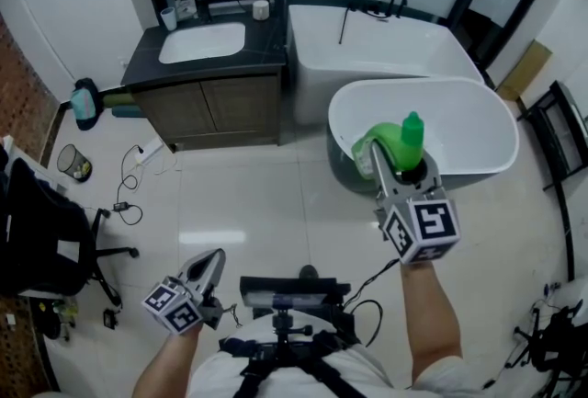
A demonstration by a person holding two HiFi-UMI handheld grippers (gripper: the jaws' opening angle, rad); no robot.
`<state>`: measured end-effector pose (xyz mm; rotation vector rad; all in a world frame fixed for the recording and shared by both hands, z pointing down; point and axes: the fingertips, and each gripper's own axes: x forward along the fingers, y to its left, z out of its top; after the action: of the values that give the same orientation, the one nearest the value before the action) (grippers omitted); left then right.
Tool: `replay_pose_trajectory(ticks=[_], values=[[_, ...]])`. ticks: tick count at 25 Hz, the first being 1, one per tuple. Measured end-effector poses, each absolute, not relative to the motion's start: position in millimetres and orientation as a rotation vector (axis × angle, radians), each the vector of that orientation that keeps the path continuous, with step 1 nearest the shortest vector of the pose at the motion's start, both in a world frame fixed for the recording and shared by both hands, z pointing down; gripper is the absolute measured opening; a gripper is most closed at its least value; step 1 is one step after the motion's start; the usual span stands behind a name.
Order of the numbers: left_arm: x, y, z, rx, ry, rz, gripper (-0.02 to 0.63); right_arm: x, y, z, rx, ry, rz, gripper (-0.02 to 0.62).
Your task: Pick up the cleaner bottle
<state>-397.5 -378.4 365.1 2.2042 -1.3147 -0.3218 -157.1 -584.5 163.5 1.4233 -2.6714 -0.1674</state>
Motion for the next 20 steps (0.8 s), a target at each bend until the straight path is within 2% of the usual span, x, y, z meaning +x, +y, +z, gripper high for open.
replay_pose_trajectory(ticks=[20], values=[[-415.2,-369.3,367.4,2.207,-1.301,-0.322,-0.008,-185.0,-571.3,155.1,1.397,-2.687,-0.137,0.16]])
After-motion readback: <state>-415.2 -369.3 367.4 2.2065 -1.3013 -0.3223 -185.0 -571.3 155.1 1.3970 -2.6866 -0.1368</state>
